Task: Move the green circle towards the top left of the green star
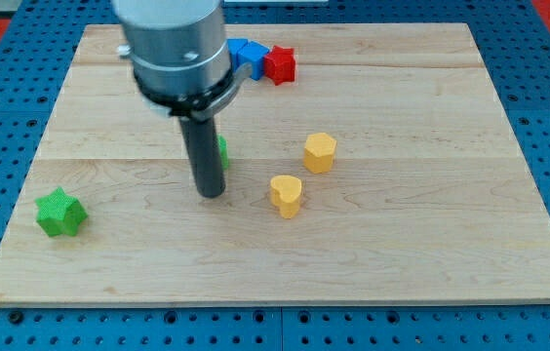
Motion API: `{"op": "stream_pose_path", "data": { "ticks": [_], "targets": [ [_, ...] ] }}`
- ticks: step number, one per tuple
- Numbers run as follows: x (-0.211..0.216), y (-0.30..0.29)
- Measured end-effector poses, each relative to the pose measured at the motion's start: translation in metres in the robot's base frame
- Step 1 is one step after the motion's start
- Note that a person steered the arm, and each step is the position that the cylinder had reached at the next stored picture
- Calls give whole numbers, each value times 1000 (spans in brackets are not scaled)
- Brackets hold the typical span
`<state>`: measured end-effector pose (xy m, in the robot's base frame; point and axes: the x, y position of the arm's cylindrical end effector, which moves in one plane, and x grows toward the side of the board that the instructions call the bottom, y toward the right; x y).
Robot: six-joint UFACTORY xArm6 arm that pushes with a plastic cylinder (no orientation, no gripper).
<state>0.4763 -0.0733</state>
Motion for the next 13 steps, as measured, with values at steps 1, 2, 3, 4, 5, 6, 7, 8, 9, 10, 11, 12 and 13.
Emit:
{"op": "stream_pose_path", "data": {
  "ticks": [1, 2, 3, 4, 5, 6, 7, 8, 9, 10, 11, 12, 13],
  "targets": [
    [-18, 5],
    [-28, 46],
    [-43, 36],
    [-43, 9],
    [-43, -30],
    [-52, -17],
    [-74, 3],
    [-73, -79],
    [-49, -127],
    [-16, -159],
    [-34, -148],
    [-54, -148],
    [-59, -148]
  ]
}}
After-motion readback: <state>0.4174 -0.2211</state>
